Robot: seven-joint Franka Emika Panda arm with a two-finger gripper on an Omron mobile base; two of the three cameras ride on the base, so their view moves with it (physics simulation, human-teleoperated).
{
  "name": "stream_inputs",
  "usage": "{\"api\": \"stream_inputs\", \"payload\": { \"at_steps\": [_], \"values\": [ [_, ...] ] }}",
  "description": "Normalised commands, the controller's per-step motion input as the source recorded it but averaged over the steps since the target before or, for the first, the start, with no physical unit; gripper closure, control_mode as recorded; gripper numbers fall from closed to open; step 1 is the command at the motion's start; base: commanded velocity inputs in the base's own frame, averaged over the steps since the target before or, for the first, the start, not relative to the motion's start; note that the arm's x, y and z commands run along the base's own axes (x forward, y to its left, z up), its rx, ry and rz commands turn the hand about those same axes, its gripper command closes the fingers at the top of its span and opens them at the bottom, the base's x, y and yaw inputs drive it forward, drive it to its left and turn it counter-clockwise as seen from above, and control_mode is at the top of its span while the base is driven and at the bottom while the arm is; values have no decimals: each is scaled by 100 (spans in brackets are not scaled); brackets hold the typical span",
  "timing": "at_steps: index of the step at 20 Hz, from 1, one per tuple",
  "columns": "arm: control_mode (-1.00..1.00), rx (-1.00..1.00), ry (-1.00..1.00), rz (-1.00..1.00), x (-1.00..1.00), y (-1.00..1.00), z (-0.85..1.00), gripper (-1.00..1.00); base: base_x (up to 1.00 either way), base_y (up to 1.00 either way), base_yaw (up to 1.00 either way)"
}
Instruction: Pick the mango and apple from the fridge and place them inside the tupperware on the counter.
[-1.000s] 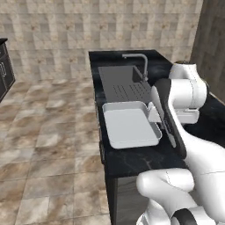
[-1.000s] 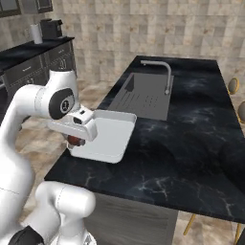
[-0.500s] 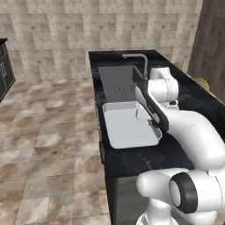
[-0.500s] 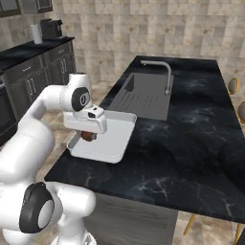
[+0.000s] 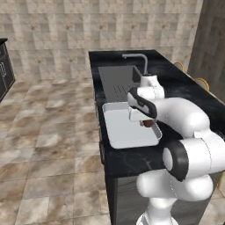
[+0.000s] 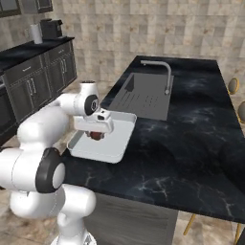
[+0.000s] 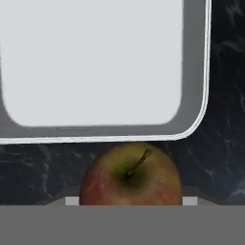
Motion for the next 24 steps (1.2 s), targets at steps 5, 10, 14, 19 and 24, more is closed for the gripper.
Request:
{"api": "stream_inputs", "payload": {
  "at_steps": [5, 10, 14, 19, 24],
  "values": [
    [-100, 0, 0, 5, 72, 0, -49, 100, 0, 0, 0],
    [-100, 0, 0, 10, 44, 0, -56, 100, 0, 0, 0],
    [-100, 0, 0, 9, 38, 0, -55, 100, 0, 0, 0],
    [-100, 0, 0, 6, 42, 0, -47, 100, 0, 0, 0],
    [-100, 0, 0, 4, 48, 0, -47, 100, 0, 0, 0]
  ]
}}
